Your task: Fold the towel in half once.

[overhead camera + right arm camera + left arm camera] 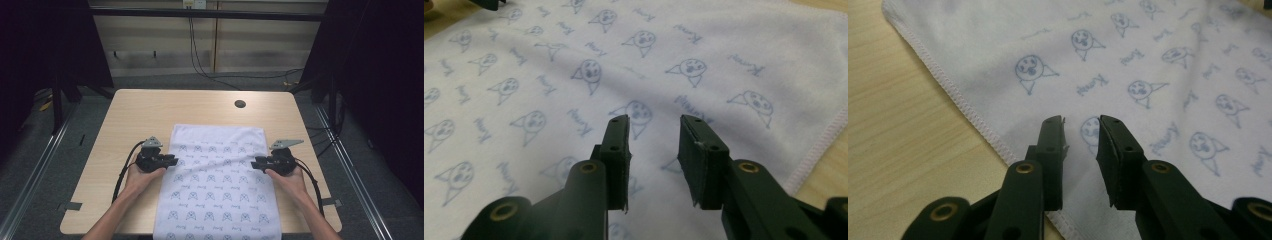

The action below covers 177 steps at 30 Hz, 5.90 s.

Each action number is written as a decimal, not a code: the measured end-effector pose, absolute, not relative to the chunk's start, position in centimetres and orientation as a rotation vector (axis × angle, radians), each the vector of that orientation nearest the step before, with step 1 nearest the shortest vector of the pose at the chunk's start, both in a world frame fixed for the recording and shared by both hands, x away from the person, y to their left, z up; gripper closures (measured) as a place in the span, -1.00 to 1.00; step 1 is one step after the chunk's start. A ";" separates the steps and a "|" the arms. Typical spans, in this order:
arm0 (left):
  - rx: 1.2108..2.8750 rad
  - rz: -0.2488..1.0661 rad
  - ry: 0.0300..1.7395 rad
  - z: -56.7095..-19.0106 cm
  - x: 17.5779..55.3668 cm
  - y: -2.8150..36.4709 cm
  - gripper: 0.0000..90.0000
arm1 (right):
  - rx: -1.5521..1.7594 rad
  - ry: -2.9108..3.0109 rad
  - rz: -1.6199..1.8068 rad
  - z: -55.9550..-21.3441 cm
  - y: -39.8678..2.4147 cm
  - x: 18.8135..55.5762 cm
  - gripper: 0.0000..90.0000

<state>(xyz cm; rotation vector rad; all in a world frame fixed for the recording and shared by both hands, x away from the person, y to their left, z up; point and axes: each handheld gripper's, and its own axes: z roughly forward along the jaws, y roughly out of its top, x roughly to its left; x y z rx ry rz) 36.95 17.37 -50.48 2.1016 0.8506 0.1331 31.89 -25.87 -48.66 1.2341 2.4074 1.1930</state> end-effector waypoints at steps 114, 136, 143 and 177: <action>2.154 0.080 0.785 -50.6 36.4 16.3 0.92 | 1.238 2.414 0.983 -49.9 -27.4 33.1 0.74; 1.862 0.101 0.793 -44.2 38.4 19.9 0.93 | 1.291 2.217 1.424 -42.1 -29.2 35.8 0.91; 1.769 0.167 0.798 -41.5 39.9 20.3 0.93 | 1.271 2.169 1.445 -39.5 -28.8 37.6 0.91; 1.774 0.122 0.685 -38.0 33.7 20.5 0.93 | 1.213 2.108 1.599 -36.7 -30.8 31.9 0.94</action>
